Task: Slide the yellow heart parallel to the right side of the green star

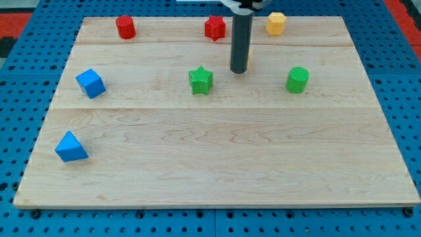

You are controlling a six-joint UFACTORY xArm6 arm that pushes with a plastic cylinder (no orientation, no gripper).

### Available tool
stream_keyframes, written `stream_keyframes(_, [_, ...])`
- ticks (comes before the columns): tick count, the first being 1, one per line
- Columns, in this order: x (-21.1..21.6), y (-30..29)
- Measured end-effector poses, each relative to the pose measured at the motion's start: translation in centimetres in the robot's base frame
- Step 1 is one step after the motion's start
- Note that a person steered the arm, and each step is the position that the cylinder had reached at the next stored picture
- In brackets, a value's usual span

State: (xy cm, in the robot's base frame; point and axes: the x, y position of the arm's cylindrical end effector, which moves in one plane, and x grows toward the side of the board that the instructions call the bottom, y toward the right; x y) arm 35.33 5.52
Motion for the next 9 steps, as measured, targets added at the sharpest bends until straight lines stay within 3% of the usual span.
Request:
stream_keyframes(2, [-3.3, -0.5])
stream_keyframes(4, [0.3, 4.6])
stream_keyframes(5, [1.0, 4.5])
stream_keyframes(7, [-7.6, 7.8])
stream_keyframes(9, [-8.0, -0.2])
